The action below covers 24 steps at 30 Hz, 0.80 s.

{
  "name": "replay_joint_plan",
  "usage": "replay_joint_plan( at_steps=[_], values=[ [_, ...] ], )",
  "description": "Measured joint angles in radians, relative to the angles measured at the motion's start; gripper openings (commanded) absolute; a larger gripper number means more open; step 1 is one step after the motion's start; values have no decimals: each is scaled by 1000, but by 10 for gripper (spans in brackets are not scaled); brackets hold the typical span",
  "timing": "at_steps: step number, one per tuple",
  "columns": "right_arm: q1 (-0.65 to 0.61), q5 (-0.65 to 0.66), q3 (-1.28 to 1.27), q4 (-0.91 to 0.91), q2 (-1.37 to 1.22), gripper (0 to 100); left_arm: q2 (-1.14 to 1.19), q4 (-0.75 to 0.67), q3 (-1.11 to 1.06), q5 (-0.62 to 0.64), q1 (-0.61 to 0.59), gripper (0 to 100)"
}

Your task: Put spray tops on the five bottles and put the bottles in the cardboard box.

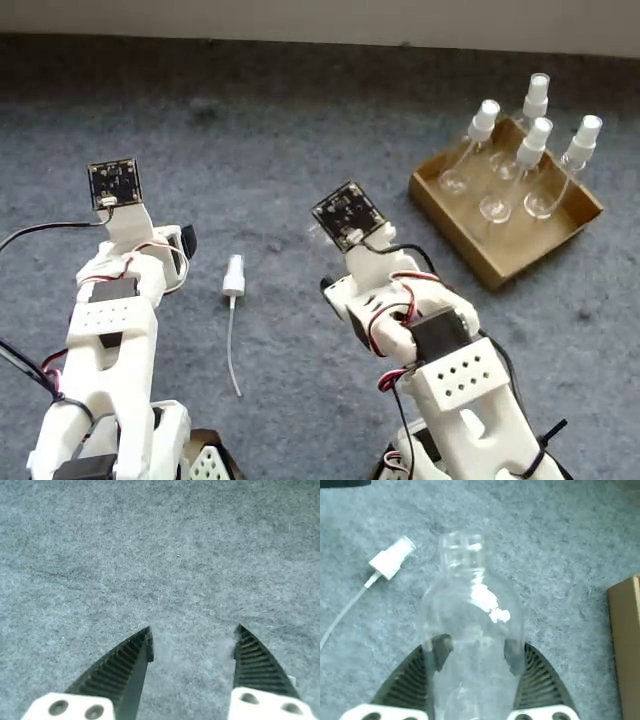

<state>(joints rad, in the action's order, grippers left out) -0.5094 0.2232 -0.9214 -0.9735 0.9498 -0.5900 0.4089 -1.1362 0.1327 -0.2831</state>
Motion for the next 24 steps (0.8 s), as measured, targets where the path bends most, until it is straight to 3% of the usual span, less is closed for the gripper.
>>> replay_joint_plan(
  at_steps=[6, 10, 13, 19, 24],
  values=[
    [3, -281, 0, 0, 5, 8, 0, 0, 0, 0, 0, 238],
    [5, -402, -34, 0, 6, 8, 0, 0, 0, -2, 0, 238],
    [11, -414, -100, 43, 6, 8, 0, 0, 0, -2, 9, 238],
    [106, -394, -344, 318, 6, 9, 0, 0, 0, -2, 18, 238],
    [115, -384, -411, 247, 6, 12, 0, 0, 0, -2, 20, 238]
  ],
)
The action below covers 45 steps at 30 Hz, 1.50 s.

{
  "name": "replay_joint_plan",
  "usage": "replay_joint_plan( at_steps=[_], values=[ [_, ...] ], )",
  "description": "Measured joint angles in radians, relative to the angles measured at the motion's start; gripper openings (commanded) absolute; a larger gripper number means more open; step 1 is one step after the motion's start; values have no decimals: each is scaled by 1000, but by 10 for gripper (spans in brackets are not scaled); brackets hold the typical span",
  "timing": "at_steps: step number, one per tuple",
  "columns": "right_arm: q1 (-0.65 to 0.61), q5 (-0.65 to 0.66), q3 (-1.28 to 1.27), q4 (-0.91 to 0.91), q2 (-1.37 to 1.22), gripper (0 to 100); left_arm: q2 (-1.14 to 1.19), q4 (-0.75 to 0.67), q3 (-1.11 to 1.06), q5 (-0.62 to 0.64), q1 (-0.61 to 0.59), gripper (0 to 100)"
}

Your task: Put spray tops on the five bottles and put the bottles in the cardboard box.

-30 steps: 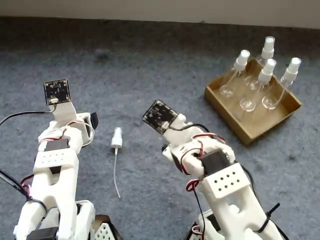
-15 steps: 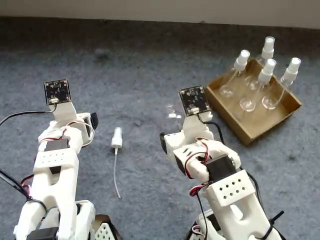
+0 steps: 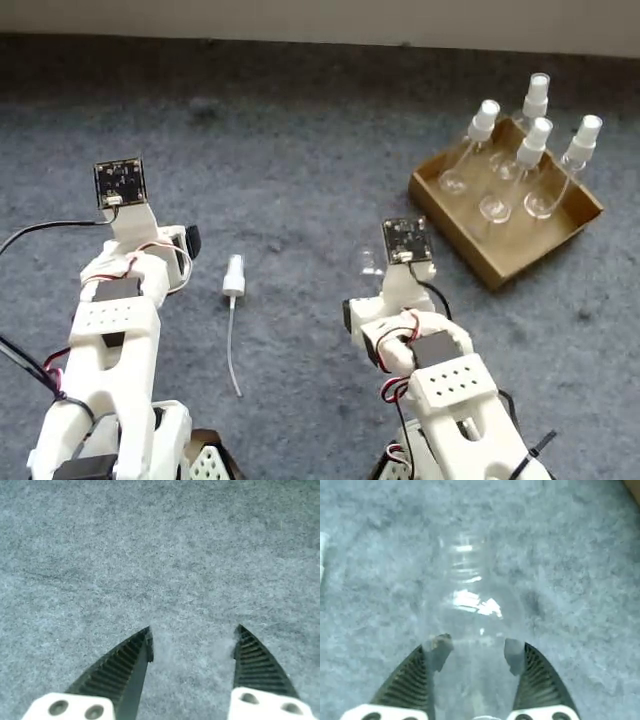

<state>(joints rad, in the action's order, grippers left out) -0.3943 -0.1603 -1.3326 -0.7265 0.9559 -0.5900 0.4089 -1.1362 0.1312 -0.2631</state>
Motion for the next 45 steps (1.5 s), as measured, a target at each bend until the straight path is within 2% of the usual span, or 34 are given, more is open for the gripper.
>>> replay_joint_plan(
  at_steps=[6, 10, 24, 27, 32, 37, 45],
  values=[
    [8, 61, 158, -226, 0, 12, 0, 0, 0, 0, 5, 238],
    [8, 71, 276, -310, -51, 12, 0, 0, 0, 0, 5, 238],
    [8, 78, 686, -324, -838, 14, 0, 0, -14, 0, 5, 238],
    [8, 80, 736, -324, -937, 47, 0, 0, -14, 0, 5, 238],
    [8, 129, 761, -331, -965, 193, 0, 0, -14, 0, 5, 238],
    [-17, 183, 763, -388, -965, 197, 0, 0, -14, 0, 5, 238],
    [-25, 190, 763, -404, -965, 200, 0, 0, -14, 0, 5, 238]
  ],
)
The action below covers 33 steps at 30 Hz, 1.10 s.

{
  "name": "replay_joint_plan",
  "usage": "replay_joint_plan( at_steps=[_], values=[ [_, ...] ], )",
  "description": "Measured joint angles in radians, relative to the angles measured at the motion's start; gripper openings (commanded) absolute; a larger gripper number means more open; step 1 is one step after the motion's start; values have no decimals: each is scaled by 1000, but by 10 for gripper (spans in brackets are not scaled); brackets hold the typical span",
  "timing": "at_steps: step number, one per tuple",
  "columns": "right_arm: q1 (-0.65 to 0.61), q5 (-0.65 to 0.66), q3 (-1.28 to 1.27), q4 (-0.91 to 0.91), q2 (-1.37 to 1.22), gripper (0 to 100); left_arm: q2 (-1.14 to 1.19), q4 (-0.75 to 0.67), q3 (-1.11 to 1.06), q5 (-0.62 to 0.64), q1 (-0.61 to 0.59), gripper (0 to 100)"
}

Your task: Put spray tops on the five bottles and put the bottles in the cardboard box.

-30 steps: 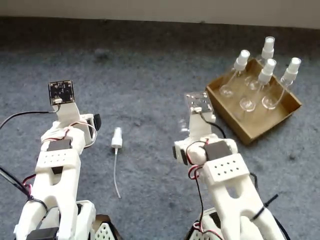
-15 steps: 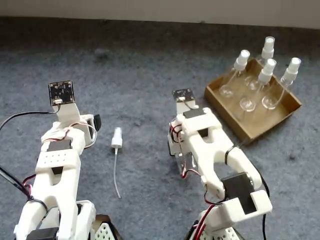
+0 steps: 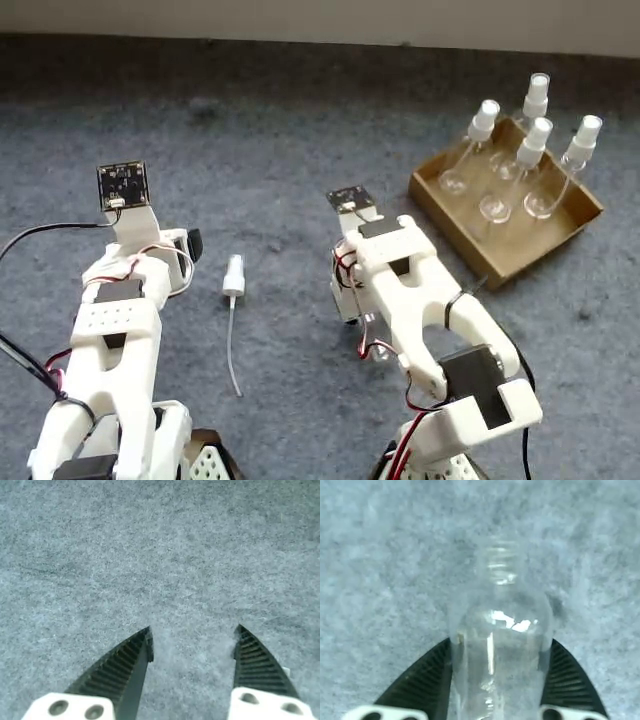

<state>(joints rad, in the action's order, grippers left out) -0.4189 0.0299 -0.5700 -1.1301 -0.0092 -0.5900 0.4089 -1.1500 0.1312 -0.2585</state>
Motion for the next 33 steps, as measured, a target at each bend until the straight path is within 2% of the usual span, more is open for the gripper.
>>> replay_joint_plan(
  at_steps=[7, 18, 25, 33],
  values=[
    [-3, 3, 0, -6, 0, 344, 0, 0, 0, 0, 0, 238],
    [-3, 3, 6, -9, 0, 341, 0, 0, 0, 0, 0, 238],
    [-3, 61, 74, -14, 0, 228, 0, 0, 0, 0, 0, 238],
    [-3, 89, 80, -35, -9, 224, 0, 0, 0, 0, 0, 238]
  ],
)
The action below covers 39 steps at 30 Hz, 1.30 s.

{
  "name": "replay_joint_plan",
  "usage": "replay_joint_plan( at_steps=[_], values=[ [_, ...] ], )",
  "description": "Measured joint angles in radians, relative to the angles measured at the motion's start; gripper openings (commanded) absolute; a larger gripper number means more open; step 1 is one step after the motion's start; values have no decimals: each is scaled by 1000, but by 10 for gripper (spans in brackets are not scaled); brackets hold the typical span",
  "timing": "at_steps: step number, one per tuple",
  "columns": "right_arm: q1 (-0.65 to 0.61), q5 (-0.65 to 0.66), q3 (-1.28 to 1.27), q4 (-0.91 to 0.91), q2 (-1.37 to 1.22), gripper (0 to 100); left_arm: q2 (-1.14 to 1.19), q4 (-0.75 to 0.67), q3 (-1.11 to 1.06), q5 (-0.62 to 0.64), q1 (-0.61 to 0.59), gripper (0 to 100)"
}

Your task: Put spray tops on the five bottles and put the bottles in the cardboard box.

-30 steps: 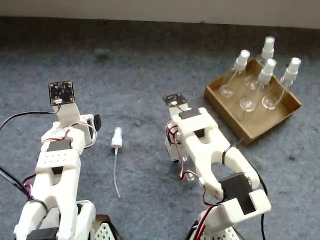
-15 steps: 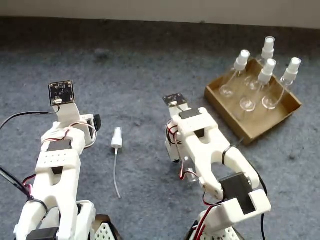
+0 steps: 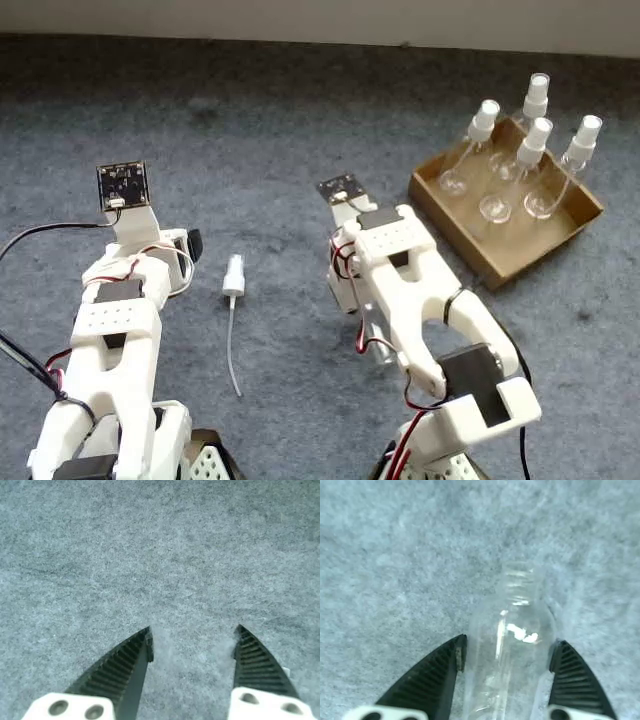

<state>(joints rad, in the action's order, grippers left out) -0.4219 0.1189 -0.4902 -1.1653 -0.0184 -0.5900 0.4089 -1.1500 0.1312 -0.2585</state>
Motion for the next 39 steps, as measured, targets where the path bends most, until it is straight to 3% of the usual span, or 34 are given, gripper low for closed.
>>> replay_joint_plan(
  at_steps=[4, 9, 20, 32, 39],
  values=[
    [0, 72, 0, -2, -3, 187, 0, 0, 0, 0, 0, 238],
    [0, 114, 0, -2, -3, 1, 0, 0, 0, 0, 0, 238],
    [0, 115, 95, -55, 18, 8, 0, 0, 0, 0, 0, 238],
    [0, 115, 117, -123, 508, 9, 0, 0, 0, 0, 0, 238],
    [0, 117, -215, 124, 778, 9, 0, 0, 0, 0, 0, 238]
  ],
)
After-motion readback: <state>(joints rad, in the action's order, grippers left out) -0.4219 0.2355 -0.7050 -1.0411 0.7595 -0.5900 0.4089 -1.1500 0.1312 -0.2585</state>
